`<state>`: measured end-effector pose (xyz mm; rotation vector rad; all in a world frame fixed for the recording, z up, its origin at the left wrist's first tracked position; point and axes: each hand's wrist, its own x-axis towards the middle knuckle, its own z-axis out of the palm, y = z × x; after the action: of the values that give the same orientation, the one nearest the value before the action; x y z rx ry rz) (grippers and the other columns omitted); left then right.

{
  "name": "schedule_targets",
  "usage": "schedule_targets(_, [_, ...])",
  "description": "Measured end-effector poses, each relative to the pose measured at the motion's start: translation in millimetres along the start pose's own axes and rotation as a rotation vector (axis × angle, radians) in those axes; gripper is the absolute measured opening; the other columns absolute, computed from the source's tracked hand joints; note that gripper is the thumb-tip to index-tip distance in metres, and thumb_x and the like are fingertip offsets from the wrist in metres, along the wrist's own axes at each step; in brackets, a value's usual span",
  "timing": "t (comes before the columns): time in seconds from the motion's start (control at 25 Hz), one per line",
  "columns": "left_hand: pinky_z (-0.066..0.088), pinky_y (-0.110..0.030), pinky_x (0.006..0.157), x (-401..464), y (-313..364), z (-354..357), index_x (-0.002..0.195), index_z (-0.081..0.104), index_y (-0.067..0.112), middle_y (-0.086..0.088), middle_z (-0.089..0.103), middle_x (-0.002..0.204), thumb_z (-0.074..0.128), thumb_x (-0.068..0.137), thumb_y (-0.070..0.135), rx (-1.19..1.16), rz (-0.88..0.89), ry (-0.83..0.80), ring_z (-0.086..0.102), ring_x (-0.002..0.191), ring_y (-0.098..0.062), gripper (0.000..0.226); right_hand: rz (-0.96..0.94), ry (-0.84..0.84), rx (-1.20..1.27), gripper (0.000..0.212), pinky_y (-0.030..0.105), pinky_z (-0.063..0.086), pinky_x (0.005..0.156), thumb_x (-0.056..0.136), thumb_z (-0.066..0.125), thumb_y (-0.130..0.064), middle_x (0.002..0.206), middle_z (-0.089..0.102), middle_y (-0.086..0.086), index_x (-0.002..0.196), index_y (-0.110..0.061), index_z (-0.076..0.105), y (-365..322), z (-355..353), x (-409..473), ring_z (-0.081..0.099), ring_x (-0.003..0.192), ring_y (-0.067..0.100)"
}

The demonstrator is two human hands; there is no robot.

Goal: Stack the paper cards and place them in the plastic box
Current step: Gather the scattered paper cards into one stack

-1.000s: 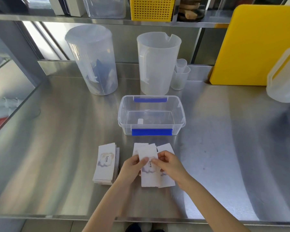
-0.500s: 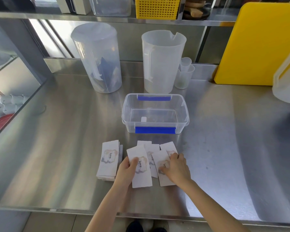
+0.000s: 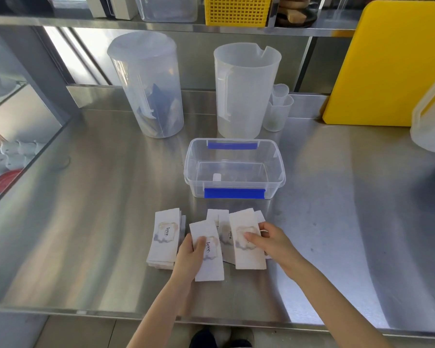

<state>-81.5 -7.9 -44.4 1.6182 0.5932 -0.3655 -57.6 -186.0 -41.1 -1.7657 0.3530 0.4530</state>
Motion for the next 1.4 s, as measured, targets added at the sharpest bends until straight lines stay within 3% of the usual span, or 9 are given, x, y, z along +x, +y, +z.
schedule_targets(0.12, [0.051,-0.047,0.086,-4.7,4.2,9.2,0.099,0.053,0.014,-0.011,0.065,0.102,0.04,0.093,0.026,-0.05,-0.003,-0.091,0.063,0.091,-0.027,0.018,-0.042,-0.059,-0.083,0.021,0.023,0.046,0.067,0.081,0.063,-0.025,0.091,0.065,0.003,0.093,-0.008,0.058,-4.3,14.1,-6.7,0.059,0.081,0.015])
schedule_targets(0.28, [0.053,-0.044,0.091,-6.0,5.2,14.9,0.117,0.049,0.015,-0.006,0.064,0.11,0.048,0.09,0.026,-0.063,0.012,-0.127,0.064,0.1,-0.024,0.029,-0.071,-0.098,-0.216,0.015,0.014,0.039,0.057,0.084,0.058,-0.035,0.08,0.056,-0.015,0.086,-0.022,0.052,-1.4,35.3,-10.1,0.054,0.074,0.004])
schedule_targets(0.36, [0.055,-0.038,0.084,-6.4,4.2,13.0,0.115,0.049,0.016,-0.003,0.066,0.105,0.05,0.089,0.024,-0.051,0.017,-0.108,0.065,0.095,-0.021,0.027,-0.089,-0.114,-0.268,0.018,0.016,0.043,0.061,0.086,0.053,-0.038,0.086,0.058,-0.011,0.092,-0.021,0.053,-1.0,33.1,-6.5,0.056,0.079,0.007])
schedule_targets(0.52, [0.048,-0.05,0.096,-4.4,5.1,6.9,0.118,0.05,0.012,-0.009,0.065,0.115,0.051,0.089,0.023,-0.072,-0.035,-0.088,0.062,0.104,-0.027,0.031,-0.083,0.175,-0.224,0.016,0.032,0.046,0.073,0.086,0.054,-0.031,0.09,0.065,0.006,0.088,-0.015,0.057,3.0,4.4,8.4,0.061,0.083,0.022])
schedule_targets(0.72, [0.047,-0.052,0.097,-1.9,5.9,3.3,0.122,0.047,0.012,-0.011,0.062,0.121,0.049,0.09,0.024,-0.073,-0.059,-0.069,0.061,0.106,-0.03,0.035,0.051,0.285,-0.738,0.06,0.041,0.044,0.084,0.074,0.066,-0.044,0.121,0.042,0.018,0.112,-0.004,0.043,25.4,-5.5,22.9,0.049,0.107,0.035])
schedule_targets(0.88, [0.047,-0.053,0.097,-0.1,6.1,1.0,0.123,0.046,0.01,-0.013,0.061,0.123,0.048,0.09,0.021,-0.092,-0.068,-0.047,0.06,0.106,-0.031,0.034,0.078,0.333,-0.647,0.061,0.041,0.043,0.085,0.07,0.071,-0.042,0.12,0.042,0.018,0.107,-0.002,0.043,27.4,-2.5,26.4,0.047,0.107,0.035])
schedule_targets(1.04, [0.047,-0.054,0.096,-1.3,4.4,-0.4,0.121,0.046,0.011,-0.013,0.061,0.122,0.048,0.09,0.022,-0.084,-0.066,-0.04,0.06,0.106,-0.032,0.033,0.035,0.276,-0.331,0.037,0.039,0.046,0.073,0.078,0.065,-0.021,0.102,0.055,0.009,0.096,-0.013,0.034,25.9,-0.9,20.3,0.053,0.091,0.027])
schedule_targets(1.24, [0.049,-0.05,0.095,-2.1,2.5,1.9,0.114,0.049,0.014,-0.011,0.063,0.118,0.046,0.091,0.022,-0.105,-0.069,-0.029,0.061,0.102,-0.029,0.025,-0.034,0.177,0.082,0.017,0.011,0.044,0.051,0.083,0.058,-0.017,0.085,0.053,-0.003,0.09,-0.02,0.042,8.8,14.8,-2.9,0.052,0.073,0.007])
schedule_targets(1.4, [0.048,-0.048,0.097,-5.8,5.7,7.2,0.119,0.049,0.014,-0.01,0.062,0.118,0.044,0.091,0.022,-0.121,-0.047,-0.06,0.06,0.105,-0.028,0.029,-0.12,0.072,-0.041,0.017,0.006,0.042,0.053,0.082,0.06,-0.023,0.086,0.055,-0.004,0.089,-0.018,0.046,2.4,34.8,-18.5,0.052,0.075,0.008])
